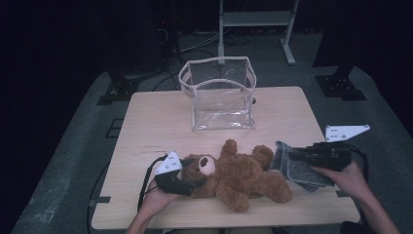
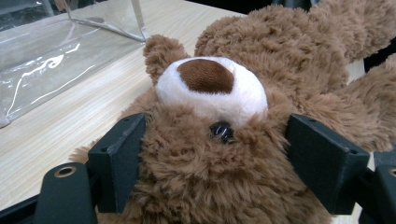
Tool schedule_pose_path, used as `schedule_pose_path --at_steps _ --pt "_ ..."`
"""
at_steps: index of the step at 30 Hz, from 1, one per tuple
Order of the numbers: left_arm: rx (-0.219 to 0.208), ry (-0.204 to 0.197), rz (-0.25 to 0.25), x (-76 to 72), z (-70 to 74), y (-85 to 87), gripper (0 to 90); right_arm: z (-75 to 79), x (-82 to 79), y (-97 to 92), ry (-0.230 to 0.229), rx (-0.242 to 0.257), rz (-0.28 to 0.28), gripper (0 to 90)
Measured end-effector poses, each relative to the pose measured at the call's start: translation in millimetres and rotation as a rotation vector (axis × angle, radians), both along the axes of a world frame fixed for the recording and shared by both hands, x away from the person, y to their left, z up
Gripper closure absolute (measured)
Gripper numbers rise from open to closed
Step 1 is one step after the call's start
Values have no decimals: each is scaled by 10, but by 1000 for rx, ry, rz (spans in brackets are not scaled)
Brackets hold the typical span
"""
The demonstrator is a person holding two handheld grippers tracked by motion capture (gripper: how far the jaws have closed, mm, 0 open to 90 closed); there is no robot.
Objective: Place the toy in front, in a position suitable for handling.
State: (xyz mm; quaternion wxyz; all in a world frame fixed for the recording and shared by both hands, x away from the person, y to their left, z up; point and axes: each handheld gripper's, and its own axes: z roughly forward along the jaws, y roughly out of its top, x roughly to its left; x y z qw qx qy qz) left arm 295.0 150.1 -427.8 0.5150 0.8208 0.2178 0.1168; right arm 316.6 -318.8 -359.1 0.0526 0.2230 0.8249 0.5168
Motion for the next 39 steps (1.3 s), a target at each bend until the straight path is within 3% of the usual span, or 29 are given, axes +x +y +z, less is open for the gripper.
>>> schedule_pose_path --at_steps 5,8,11,16,24,29,33,36,39 --pt "18 -26 -14 -48 -30 -64 222 169 -10 637 -18 -36 184 802" --pt "46 -65 5 -88 -59 -145 193 142 -13 975 7 -77 262 802" --pt "70 -98 34 -124 -74 -200 189 36 -20 1183 21 -149 299 802" --pt "88 -145 51 -154 -102 -249 208 -98 -68 1109 32 -216 284 802" --pt "99 -153 71 -148 -111 -279 208 -23 -259 767 37 -340 214 801" --pt "76 -139 76 -114 -133 -256 186 41 -328 946 22 -312 249 799" --pt "52 -113 78 -94 -146 -222 146 -116 -303 1079 28 -325 246 798" --pt "24 -86 86 -62 -155 -172 111 -258 -260 1044 22 -285 211 796" --pt "41 -96 123 -34 -148 -116 83 -388 -185 1116 -6 -255 193 795"
